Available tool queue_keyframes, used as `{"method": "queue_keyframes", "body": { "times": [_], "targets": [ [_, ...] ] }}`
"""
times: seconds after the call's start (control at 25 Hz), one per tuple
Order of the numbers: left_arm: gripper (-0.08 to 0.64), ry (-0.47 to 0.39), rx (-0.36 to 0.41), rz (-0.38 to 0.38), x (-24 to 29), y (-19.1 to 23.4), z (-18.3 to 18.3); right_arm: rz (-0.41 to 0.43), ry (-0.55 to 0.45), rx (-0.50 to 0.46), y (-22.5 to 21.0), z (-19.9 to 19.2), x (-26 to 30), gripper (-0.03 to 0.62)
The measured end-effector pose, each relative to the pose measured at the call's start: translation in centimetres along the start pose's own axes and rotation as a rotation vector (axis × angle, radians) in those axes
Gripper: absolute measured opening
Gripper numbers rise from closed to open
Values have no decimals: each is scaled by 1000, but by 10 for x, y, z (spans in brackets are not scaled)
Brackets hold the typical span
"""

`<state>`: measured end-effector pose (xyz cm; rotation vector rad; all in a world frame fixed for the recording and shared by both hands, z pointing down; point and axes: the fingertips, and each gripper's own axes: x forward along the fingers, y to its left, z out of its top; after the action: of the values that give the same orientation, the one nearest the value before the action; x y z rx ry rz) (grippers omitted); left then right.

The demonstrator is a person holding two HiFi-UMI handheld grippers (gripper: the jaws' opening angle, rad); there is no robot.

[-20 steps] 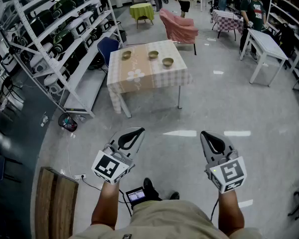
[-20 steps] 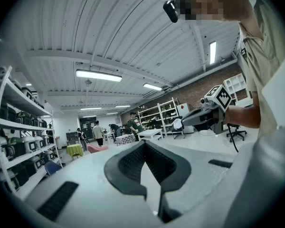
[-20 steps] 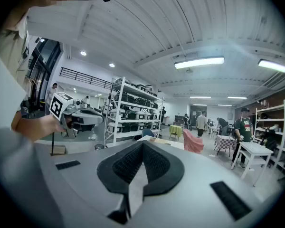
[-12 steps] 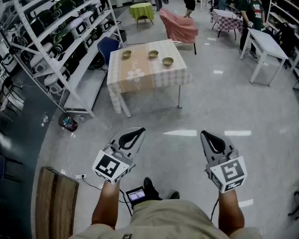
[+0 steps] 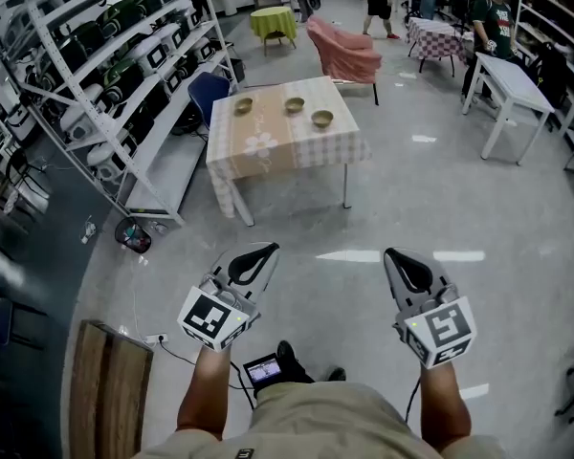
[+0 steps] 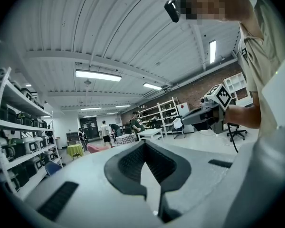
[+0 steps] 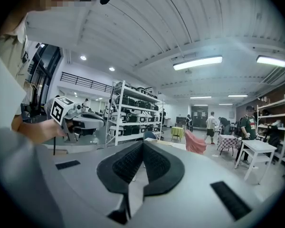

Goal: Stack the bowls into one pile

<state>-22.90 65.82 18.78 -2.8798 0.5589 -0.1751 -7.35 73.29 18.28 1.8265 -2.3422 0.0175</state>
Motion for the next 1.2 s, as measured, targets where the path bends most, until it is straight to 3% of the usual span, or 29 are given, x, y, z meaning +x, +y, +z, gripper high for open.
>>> {"method": "queue_keyframes", "body": {
  "times": [0.24,0.52,0.84,1.2],
  "targets": [
    [6,11,2,2,0,-2,2,-9,17,-8,-9,-3,-2,3],
    [6,20,-14,-12,17,27,-14,-29,42,3,-23,-9,29,3],
    [6,14,-32,-40,45,88,-30,-54,63,10,-36,-6,92,3],
    [6,-20,-37,-74,76,185,-49,-105,60,-7,-50,13,186,3]
  ]
}}
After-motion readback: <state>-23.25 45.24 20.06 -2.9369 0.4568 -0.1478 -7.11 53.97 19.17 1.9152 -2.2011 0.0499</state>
